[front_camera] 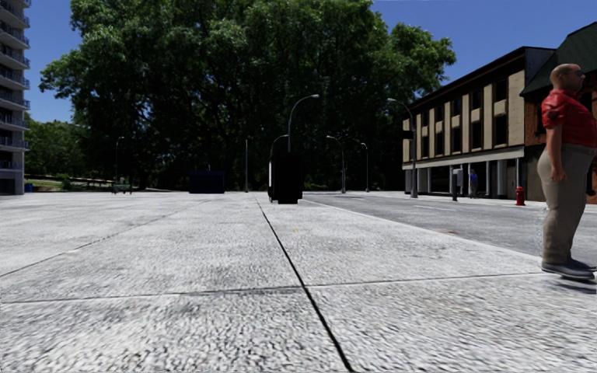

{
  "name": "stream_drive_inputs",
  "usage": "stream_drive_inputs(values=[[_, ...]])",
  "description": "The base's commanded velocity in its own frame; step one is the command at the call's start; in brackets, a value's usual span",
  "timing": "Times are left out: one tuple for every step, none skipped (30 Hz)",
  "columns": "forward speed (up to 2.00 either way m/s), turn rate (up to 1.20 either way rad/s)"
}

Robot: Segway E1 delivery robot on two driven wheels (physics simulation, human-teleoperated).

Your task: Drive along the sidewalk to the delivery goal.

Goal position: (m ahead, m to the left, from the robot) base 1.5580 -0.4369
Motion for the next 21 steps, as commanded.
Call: stream_drive_inputs(values=[[1.47, 0.00], [1.47, 0.00], [1.47, 0.00], [1.47, 0.00], [1.47, 0.00], [1.47, 0.00], [1.48, 0.00], [1.49, 0.00], [1.47, -0.13], [1.47, -0.13], [1.30, -0.28], [1.16, -0.39], [1.13, -0.45], [1.12, -0.47], [1.12, -0.48], [1.12, -0.48], [1.12, -0.48], [1.13, -0.48], [1.14, -0.48], [1.15, -0.48], [1.15, -0.48]])
